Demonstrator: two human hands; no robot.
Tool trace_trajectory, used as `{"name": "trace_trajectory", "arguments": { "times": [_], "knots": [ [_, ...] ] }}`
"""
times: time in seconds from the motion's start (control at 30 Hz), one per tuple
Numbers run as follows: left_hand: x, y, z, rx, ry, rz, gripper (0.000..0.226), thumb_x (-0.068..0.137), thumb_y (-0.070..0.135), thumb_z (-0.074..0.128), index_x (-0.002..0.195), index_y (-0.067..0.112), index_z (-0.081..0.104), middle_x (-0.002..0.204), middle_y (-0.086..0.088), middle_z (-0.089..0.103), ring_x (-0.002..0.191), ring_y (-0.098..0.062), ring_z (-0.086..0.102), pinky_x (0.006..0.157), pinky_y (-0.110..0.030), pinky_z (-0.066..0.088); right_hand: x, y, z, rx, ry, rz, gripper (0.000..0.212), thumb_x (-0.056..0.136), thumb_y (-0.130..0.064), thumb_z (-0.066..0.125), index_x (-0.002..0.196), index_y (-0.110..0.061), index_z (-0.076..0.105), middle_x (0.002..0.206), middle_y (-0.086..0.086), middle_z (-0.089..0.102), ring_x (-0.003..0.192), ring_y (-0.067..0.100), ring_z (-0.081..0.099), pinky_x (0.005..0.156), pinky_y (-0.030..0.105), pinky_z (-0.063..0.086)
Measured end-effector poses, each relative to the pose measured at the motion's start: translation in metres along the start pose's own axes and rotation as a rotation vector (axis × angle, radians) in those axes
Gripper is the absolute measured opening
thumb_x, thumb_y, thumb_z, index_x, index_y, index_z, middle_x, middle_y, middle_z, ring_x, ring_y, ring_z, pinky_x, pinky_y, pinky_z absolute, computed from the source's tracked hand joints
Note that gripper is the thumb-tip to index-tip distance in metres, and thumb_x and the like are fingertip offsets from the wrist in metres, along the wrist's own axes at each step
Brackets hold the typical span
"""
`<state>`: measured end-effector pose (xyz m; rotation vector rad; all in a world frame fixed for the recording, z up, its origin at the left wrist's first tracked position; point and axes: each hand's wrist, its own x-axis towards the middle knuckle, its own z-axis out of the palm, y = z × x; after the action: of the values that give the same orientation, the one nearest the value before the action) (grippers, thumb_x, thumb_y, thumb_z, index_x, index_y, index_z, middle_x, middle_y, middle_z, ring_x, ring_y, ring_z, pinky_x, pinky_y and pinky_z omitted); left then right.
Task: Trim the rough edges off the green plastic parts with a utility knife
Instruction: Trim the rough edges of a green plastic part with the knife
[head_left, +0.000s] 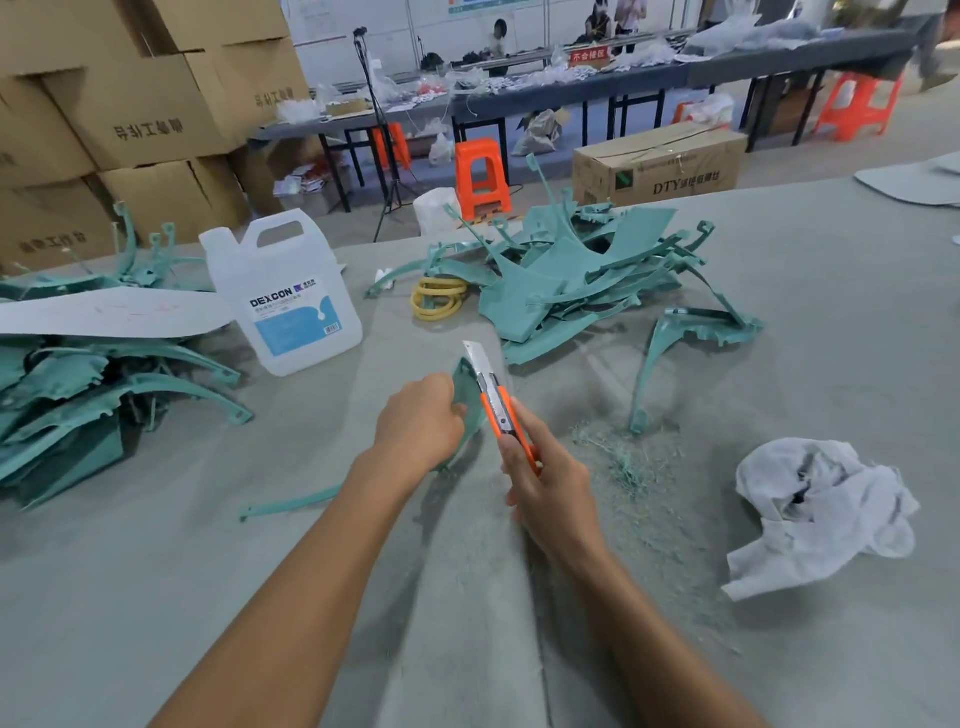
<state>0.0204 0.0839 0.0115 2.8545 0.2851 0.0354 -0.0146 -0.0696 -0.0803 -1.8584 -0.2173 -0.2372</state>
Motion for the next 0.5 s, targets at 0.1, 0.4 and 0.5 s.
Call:
{"name": "trace_trajectory", "arguments": {
  "times": [0.1, 0.4, 0.5],
  "knots": [
    [-0.002, -0.001, 0.002, 0.024, 0.016, 0.002, 0.031, 0.101, 0.03, 0.053, 0.076, 0.018, 0.04, 0.075, -0.004, 0.051, 0.065, -0.021, 0.048, 0.055, -0.034, 0.032, 0.013, 0.001, -0.008, -0.199, -0.074, 0.057, 0.043, 0.101, -0.039, 0.049, 0.143, -0.05, 0.048, 0.085, 0.006, 0.071, 0.078, 0.034, 0.07, 0.072, 0.043, 0.057],
    [0.0, -0.005, -0.002, -0.022, 0.001, -0.057, 0.034, 0.099, 0.035, 0.055, 0.075, 0.021, 0.037, 0.079, -0.003, 0.051, 0.08, -0.031, 0.053, 0.065, -0.036, 0.034, 0.023, 0.009, -0.032, -0.286, 0.01, 0.045, 0.043, 0.1, -0.04, 0.052, 0.141, -0.052, 0.049, 0.1, 0.002, 0.076, 0.093, 0.026, 0.069, 0.077, 0.035, 0.051],
    [0.0, -0.004, -0.002, -0.008, -0.002, -0.058, 0.033, 0.1, 0.035, 0.055, 0.075, 0.021, 0.038, 0.083, -0.006, 0.054, 0.083, -0.032, 0.055, 0.065, -0.037, 0.036, 0.027, 0.01, -0.034, -0.112, 0.08, -0.013, 0.046, 0.1, -0.046, 0.052, 0.144, -0.055, 0.044, 0.093, -0.016, 0.07, 0.09, 0.018, 0.072, 0.079, 0.031, 0.055]
  ]
}}
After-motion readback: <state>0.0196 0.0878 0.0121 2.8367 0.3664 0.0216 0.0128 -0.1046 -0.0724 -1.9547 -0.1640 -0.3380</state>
